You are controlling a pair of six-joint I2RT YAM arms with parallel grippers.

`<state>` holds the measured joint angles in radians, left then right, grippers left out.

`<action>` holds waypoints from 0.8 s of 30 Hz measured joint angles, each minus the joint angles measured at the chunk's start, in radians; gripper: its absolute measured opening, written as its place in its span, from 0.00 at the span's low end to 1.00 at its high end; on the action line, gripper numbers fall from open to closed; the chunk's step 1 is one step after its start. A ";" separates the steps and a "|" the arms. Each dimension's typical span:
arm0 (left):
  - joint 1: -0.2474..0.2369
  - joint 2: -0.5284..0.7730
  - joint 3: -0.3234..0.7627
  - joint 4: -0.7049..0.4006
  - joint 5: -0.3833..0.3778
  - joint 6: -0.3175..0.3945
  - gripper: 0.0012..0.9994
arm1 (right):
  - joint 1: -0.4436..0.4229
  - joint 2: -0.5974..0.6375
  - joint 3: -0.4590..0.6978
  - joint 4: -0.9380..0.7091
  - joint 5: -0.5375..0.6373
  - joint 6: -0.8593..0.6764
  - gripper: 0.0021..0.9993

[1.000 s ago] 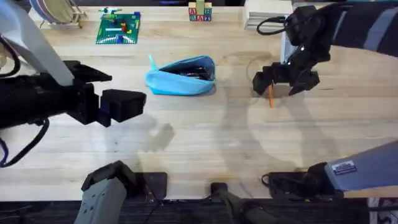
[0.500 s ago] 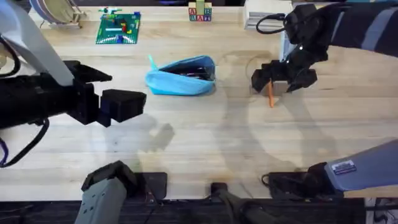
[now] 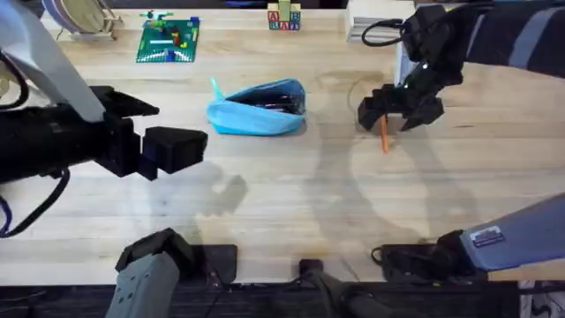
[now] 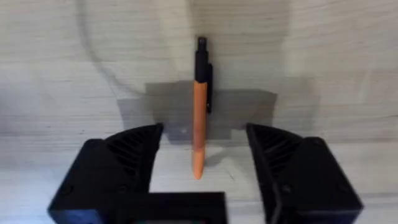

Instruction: Unzip the bag, pick up the pens from the table one at a time and place them inside, then zip the bag closed.

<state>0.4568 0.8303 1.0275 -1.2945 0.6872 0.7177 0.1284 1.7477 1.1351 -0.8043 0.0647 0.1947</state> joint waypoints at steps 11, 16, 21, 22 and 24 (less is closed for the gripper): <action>0.000 0.000 0.000 0.000 0.000 0.000 0.99 | 0.000 0.000 0.004 0.004 -0.003 0.008 0.04; 0.000 0.000 0.000 0.000 0.000 0.000 0.99 | 0.000 0.000 0.004 0.003 -0.003 0.008 0.03; 0.000 0.000 0.000 0.001 0.000 0.000 0.99 | 0.000 0.002 0.022 -0.052 -0.001 0.008 0.03; 0.000 0.000 0.000 0.001 0.000 0.000 0.99 | 0.000 0.002 0.032 -0.070 -0.001 0.008 0.03; 0.000 0.000 0.000 0.001 0.000 0.000 0.99 | 0.000 0.002 0.072 -0.105 -0.001 0.008 0.03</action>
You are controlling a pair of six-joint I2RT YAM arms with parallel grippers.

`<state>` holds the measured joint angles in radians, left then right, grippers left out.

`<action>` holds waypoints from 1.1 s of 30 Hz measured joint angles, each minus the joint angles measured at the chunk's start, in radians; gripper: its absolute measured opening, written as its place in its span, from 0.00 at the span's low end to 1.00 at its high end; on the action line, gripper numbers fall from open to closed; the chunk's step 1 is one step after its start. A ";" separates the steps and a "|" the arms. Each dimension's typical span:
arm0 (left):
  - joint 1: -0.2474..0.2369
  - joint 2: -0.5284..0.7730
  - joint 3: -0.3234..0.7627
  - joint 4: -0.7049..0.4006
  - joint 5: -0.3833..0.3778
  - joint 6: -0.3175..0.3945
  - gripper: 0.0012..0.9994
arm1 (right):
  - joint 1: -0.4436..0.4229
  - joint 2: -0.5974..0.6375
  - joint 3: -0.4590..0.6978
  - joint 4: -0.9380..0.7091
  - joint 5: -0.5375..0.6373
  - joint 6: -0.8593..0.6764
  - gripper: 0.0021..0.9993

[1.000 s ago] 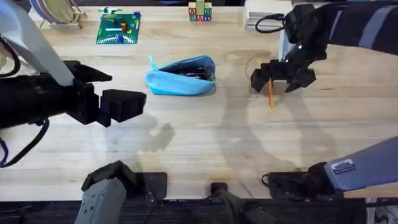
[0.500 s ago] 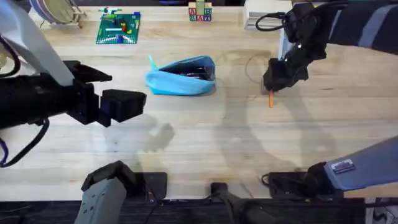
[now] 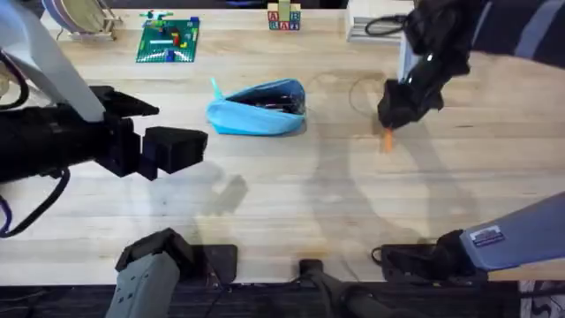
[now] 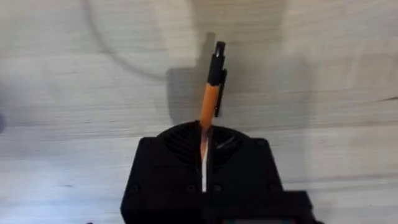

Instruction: Unzip the bag, pick up the pens from the table one at a time and place them inside, then zip the bag closed.

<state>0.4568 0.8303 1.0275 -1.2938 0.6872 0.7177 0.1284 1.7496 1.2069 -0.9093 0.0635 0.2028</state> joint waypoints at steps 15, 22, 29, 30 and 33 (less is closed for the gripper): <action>0.000 0.000 0.000 0.000 0.000 0.000 0.99 | 0.010 -0.163 0.315 -0.114 0.003 -0.182 0.03; 0.000 0.000 0.000 0.000 0.000 0.000 0.99 | 0.091 -0.215 0.322 -0.115 0.003 -0.362 0.03; 0.000 0.000 0.000 0.000 0.000 0.000 0.99 | 0.238 -0.232 0.323 -0.113 -0.079 -0.627 0.03; 0.000 0.000 0.000 0.000 0.000 0.000 0.99 | 0.261 -0.232 0.323 -0.113 -0.100 -0.672 0.03; 0.000 0.000 0.000 0.000 0.000 0.000 0.99 | 0.324 -0.232 0.323 -0.110 -0.162 -0.798 0.03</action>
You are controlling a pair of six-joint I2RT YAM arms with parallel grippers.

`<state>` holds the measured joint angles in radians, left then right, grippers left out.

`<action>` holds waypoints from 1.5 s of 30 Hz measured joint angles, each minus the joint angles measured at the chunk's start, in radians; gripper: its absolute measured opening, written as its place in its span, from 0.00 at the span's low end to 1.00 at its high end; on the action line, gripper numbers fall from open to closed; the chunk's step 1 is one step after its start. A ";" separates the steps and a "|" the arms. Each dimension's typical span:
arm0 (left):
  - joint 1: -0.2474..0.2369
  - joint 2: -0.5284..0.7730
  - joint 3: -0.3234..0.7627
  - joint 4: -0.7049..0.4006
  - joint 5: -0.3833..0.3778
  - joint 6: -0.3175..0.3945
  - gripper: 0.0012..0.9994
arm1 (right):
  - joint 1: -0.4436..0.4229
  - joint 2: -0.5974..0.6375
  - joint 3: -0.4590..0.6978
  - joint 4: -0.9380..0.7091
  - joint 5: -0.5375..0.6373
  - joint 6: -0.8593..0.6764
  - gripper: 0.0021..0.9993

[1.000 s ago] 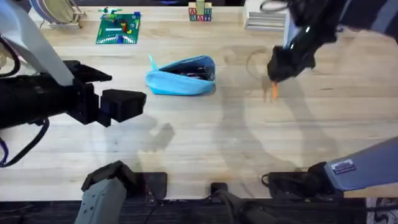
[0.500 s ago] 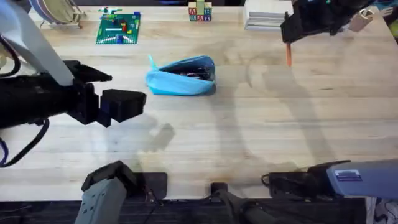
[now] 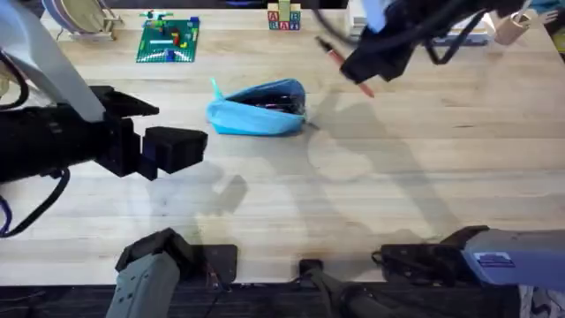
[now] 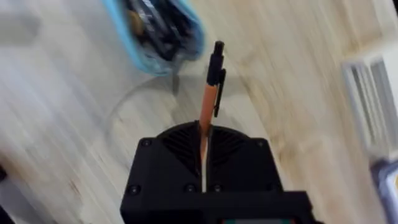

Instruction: Unzip the bag, pick up the pens from the table one at a time and place them inside, then zip the bag closed.

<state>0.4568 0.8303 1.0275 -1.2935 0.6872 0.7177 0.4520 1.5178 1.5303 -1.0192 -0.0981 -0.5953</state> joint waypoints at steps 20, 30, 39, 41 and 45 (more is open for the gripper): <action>0.000 0.000 0.000 0.000 0.000 0.000 0.99 | 0.132 0.071 0.002 0.167 -0.140 -0.359 0.03; 0.000 0.000 0.000 0.000 0.000 0.000 0.99 | 0.134 0.171 0.003 0.261 -0.236 -0.368 0.03; 0.000 0.000 0.000 0.000 0.000 0.000 0.99 | 0.135 0.236 0.003 0.273 -0.240 -0.370 0.03; 0.000 0.000 0.000 0.000 0.000 0.000 0.99 | 0.135 0.251 0.003 0.282 -0.247 -0.370 0.03; 0.000 0.000 0.000 0.000 0.000 0.000 0.99 | 0.135 0.281 0.003 0.308 -0.281 -0.371 0.03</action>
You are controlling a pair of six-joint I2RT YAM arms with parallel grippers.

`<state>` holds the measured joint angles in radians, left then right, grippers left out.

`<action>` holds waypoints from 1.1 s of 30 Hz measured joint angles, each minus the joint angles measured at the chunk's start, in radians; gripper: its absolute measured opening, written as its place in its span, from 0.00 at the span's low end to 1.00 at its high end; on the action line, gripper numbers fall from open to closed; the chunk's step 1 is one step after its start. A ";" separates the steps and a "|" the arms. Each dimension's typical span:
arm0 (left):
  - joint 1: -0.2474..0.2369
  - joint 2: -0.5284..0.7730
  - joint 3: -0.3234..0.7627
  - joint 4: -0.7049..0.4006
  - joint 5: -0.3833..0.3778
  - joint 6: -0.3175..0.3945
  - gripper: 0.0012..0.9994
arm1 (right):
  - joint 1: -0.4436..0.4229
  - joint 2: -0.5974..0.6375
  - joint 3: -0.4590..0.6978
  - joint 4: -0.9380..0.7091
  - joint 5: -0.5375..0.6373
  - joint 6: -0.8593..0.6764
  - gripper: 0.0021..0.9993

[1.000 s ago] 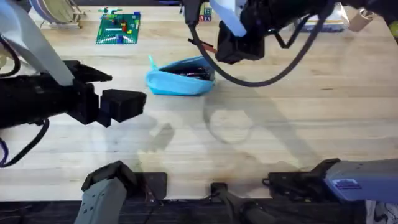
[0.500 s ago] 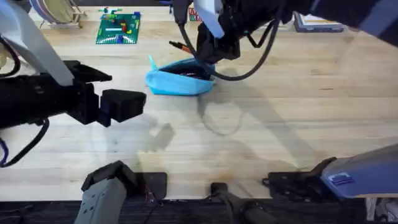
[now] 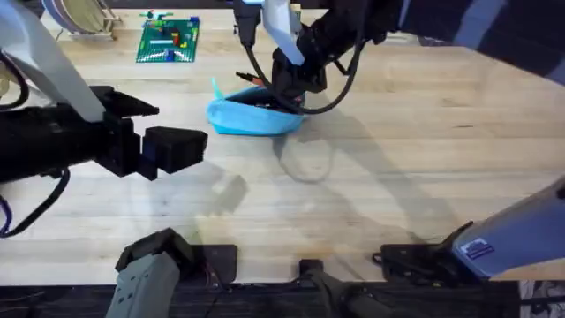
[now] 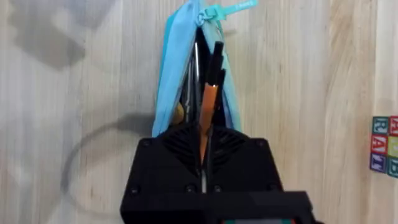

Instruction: Unzip the bag, pick up the pens from the table one at a time and place them inside, then zip the bag closed.

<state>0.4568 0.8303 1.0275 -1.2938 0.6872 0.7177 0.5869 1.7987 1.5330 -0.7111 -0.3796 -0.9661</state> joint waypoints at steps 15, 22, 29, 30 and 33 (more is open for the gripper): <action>0.000 0.000 0.000 0.000 0.000 0.000 0.99 | 0.000 0.125 0.000 0.032 -0.033 0.000 0.03; 0.000 0.000 0.000 0.000 0.000 0.000 0.99 | 0.000 0.139 0.000 0.036 -0.033 0.001 0.05; 0.000 0.000 0.000 0.000 0.000 0.000 0.99 | 0.000 0.138 0.000 0.038 -0.033 0.001 0.75; 0.000 0.000 0.000 0.000 0.000 0.000 0.99 | 0.000 0.138 0.000 0.039 -0.033 0.000 0.90; 0.000 0.000 0.000 0.000 0.000 0.000 0.99 | 0.000 0.138 0.001 0.040 -0.033 -0.003 1.00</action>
<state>0.4568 0.8303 1.0275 -1.2942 0.6872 0.7177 0.5869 1.9369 1.5337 -0.6708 -0.4129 -0.9691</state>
